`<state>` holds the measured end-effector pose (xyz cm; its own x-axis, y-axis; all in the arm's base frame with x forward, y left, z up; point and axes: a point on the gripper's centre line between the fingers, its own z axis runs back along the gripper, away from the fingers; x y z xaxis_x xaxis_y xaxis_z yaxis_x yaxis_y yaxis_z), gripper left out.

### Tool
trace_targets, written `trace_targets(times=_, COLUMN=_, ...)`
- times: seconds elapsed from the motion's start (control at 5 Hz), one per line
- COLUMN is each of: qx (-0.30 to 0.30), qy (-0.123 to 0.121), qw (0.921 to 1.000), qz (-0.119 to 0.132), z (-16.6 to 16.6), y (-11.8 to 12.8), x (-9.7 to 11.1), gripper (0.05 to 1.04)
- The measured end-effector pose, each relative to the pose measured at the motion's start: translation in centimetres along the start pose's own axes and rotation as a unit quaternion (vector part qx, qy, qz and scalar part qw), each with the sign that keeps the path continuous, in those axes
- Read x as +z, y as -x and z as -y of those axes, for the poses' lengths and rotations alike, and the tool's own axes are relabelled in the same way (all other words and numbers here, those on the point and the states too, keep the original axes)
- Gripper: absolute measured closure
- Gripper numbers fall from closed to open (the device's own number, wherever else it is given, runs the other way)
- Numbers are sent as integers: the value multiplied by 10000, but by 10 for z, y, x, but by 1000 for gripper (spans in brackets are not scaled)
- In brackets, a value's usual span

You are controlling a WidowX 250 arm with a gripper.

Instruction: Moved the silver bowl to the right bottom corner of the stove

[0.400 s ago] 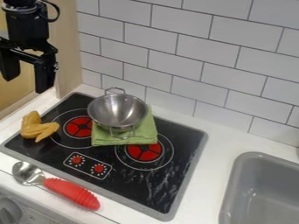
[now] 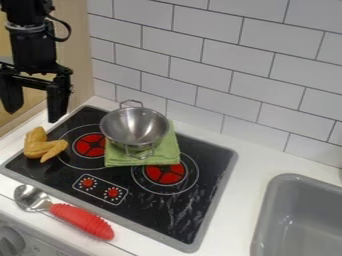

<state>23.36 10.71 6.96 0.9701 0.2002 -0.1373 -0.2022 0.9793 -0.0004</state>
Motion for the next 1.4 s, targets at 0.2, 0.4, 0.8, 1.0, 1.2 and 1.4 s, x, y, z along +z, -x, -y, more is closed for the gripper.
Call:
trace_targets(times=0.2, qx=305, qy=109, qw=9995, qz=27, z=18, y=-5, x=4, gripper=85)
trace_targets(times=0.4, qx=685, qy=263, qw=9972, qz=128, z=36, y=-20, x=7, gripper=85)
trace_targets(times=0.8, qx=1036, qy=216, qw=9944, qz=-64, z=58, y=-37, x=-18, gripper=85)
trace_targets(times=1.0, qx=1275, qy=427, qw=9909, qz=-36, z=63, y=-43, x=-26, gripper=85)
trace_targets(times=1.2, qx=1385, qy=498, qw=9891, qz=-51, z=64, y=-46, x=-32, gripper=85)
trace_targets(times=1.4, qx=1460, qy=534, qw=9878, qz=-87, z=66, y=-48, x=-40, gripper=85)
